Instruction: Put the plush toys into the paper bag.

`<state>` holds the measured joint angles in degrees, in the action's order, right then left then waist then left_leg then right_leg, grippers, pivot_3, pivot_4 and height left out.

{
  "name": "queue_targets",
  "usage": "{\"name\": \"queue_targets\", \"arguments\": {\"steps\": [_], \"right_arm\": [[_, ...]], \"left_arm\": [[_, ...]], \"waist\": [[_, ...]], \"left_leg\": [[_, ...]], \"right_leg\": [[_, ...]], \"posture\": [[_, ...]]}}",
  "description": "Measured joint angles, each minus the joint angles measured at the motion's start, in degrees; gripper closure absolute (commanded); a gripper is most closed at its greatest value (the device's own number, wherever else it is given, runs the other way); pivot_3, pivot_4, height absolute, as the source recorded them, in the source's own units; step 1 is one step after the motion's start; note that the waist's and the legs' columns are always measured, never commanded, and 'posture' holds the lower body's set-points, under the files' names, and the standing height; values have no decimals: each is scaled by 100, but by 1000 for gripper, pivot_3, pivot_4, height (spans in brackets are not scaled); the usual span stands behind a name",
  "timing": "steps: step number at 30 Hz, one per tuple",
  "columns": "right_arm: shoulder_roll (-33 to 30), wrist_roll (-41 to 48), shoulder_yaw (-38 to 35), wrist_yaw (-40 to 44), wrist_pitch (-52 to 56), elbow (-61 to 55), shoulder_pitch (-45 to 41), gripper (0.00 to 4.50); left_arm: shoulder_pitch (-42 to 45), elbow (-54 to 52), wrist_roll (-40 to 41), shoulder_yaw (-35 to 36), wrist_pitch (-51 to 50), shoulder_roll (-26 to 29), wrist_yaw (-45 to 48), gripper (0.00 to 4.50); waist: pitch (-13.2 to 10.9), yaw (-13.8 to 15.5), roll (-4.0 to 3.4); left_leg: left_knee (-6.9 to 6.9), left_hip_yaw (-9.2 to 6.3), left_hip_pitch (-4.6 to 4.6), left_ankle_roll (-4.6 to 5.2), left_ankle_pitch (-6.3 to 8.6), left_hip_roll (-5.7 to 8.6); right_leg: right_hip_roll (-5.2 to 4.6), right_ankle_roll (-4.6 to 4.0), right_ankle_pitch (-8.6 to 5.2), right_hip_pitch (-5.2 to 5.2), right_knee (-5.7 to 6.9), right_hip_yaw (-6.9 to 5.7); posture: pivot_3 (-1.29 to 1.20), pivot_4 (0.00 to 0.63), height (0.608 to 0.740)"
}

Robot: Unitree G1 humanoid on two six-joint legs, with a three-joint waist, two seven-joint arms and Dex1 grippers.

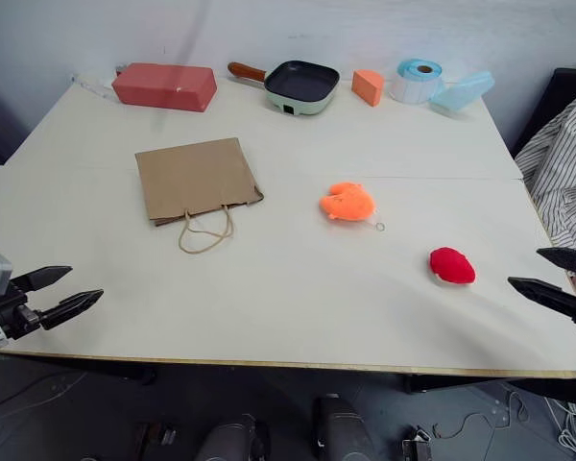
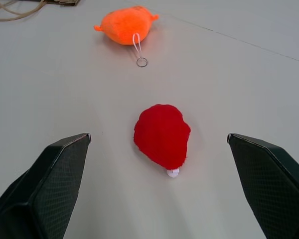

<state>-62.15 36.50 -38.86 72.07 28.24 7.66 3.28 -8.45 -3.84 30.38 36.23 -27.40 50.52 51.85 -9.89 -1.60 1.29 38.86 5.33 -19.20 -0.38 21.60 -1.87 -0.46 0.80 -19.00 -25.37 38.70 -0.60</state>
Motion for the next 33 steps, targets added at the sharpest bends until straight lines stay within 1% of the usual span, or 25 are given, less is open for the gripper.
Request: {"name": "queue_targets", "arguments": {"steps": [11,14,18,21,24,26,29,31,33], "right_arm": [[0,-103,34,49,236,62,-33,0],[0,-90,33,49,322,-110,-30,0],[20,11,16,-58,459,-559,-45,0],[169,342,1,-244,672,-1375,-147,0],[308,782,153,-577,952,-2397,-338,0],[402,1045,425,-797,1065,-3002,-551,0],[625,1282,1125,-1193,1112,-3776,-1029,0],[767,1345,1516,-1443,1118,-4062,-1297,0],[964,1387,1899,-1699,1119,-4253,-1555,0]], "left_arm": [[-11,-4,-94,13,38,1,-100,26],[144,28,-135,-78,33,67,-51,26],[554,38,-132,-264,-47,331,110,26],[1099,43,-149,-650,39,643,410,26],[2129,512,-413,-1513,357,923,917,26],[2807,880,-744,-2096,733,958,1173,26],[4045,1877,-1553,-3142,1633,812,1577,26],[4664,2529,-1923,-3621,2124,575,1820,26],[5234,3251,-2259,-3994,2534,226,1992,26]], "waist": [[1,-23,-1],[1,-14,-1],[1,-13,-1],[1,-20,-3],[-1,-8,-6],[-1,-13,-6],[-1,-5,-5],[-1,0,-5],[0,5,-3]], "left_leg": [[-1,2,4,-2,0,-1],[-1,1,3,-2,0,-1],[0,1,3,-3,-1,-1],[0,1,3,-5,-1,-1],[4,1,2,-7,-2,0],[7,1,0,-8,-2,0],[17,2,-5,-9,-3,3],[23,4,-10,-8,-3,3],[27,2,-17,-6,-2,3]], "right_leg": [[0,0,0,0,6,1],[0,0,0,0,6,1],[0,0,0,0,8,0],[1,0,0,-1,10,1],[2,0,0,-3,14,-1],[3,0,0,-4,15,-3],[4,0,0,-5,16,-5],[4,0,0,-10,19,-6],[3,0,0,-13,19,-10]], "posture": [[0,150,740],[0,150,740],[0,150,740],[0,150,740],[0,150,740],[0,150,740],[0,150,740],[0,150,740],[0,150,740]]}}
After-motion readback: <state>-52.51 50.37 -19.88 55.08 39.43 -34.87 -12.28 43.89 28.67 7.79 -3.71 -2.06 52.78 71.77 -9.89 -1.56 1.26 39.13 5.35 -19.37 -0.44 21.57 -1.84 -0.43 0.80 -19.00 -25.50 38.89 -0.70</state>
